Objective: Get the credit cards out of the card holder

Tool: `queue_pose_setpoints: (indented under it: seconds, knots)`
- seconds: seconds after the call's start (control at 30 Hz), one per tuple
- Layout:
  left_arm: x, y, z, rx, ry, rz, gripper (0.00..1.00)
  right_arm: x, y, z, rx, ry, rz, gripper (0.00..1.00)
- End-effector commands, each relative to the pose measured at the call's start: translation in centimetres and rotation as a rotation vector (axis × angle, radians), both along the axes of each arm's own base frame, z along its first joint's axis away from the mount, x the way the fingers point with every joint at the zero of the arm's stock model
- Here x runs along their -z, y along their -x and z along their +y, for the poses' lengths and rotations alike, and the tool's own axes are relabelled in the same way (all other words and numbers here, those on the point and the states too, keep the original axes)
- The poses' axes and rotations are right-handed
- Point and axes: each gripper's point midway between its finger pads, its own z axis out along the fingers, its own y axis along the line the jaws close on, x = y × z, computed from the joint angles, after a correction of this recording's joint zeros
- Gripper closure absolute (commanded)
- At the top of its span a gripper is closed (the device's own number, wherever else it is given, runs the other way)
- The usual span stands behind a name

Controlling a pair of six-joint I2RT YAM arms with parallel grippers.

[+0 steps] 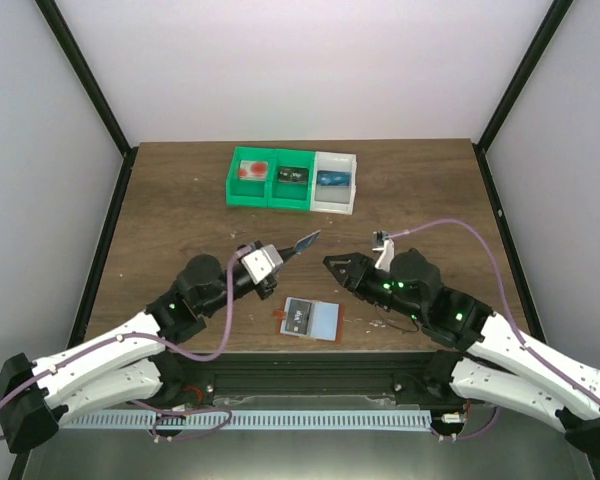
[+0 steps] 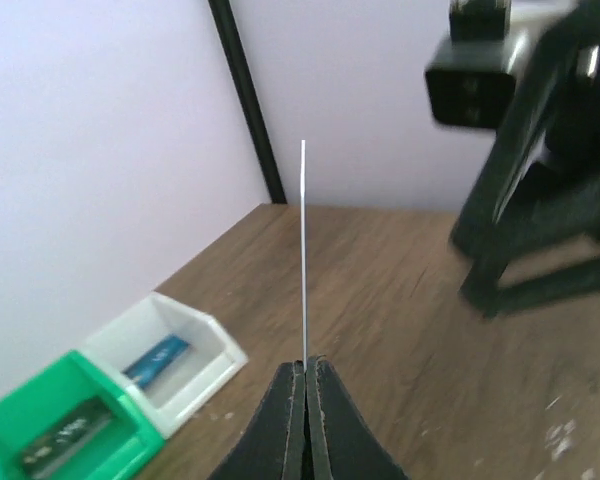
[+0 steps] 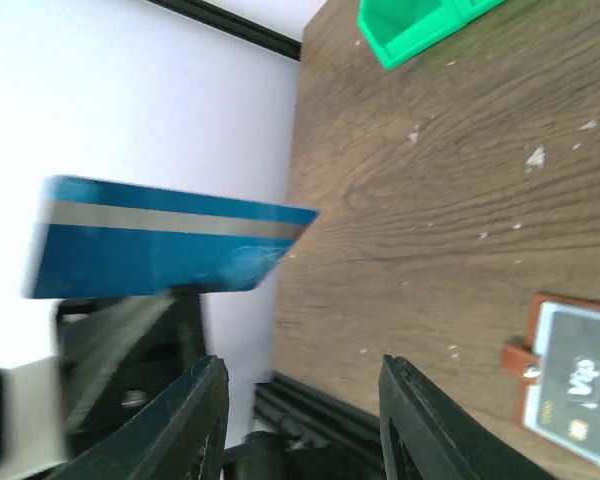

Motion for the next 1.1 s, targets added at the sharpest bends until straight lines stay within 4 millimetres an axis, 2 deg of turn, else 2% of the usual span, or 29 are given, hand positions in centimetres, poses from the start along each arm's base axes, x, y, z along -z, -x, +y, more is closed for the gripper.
queue_pose_setpoints:
  seconds: [0.0,0.13,0.2,0.33,0.53,0.67,0.8,0.9,1.07]
  knots:
    - [2.3,-1.2,0.7,-0.087,-0.258,-0.271,1.00,-1.4,1.3,-0.6,0.032,-0.227,0.153,0.57]
    - [3.6,-1.4,1.1,-0.125,-0.318,-0.278,1.00,0.2,1.2,-1.5,0.101,-0.254,0.232,0.60]
    - [4.1,-1.1,0.9,-0.121,-0.342,-0.294,1.00,0.1,0.9,-1.6,0.120,-0.279,0.242,0.60]
    - [5.5,-1.4,0.8,-0.128,-0.401,-0.293,1.00,-1.4,0.5,-0.6,0.108,-0.349,0.233,0.60]
    - [5.9,-1.2,0.6,-0.116,-0.408,-0.307,1.00,-4.0,-0.7,1.0,0.098,-0.372,0.198,0.60]
    - [6.4,-1.3,0.6,-0.116,-0.432,-0.282,1.00,-4.4,-1.7,2.0,0.109,-0.372,0.198,0.60]
    - [6.1,-1.2,0.8,-0.123,-0.427,-0.298,1.00,-4.4,-2.1,3.5,0.084,-0.347,0.213,0.60]
    - [5.7,-1.1,0.8,-0.123,-0.415,-0.302,1.00,-3.6,-2.5,4.4,0.080,-0.336,0.243,0.60]
    - [5.9,-1.1,0.9,-0.127,-0.420,-0.307,1.00,-2.7,-2.7,5.2,0.069,-0.347,0.269,0.66]
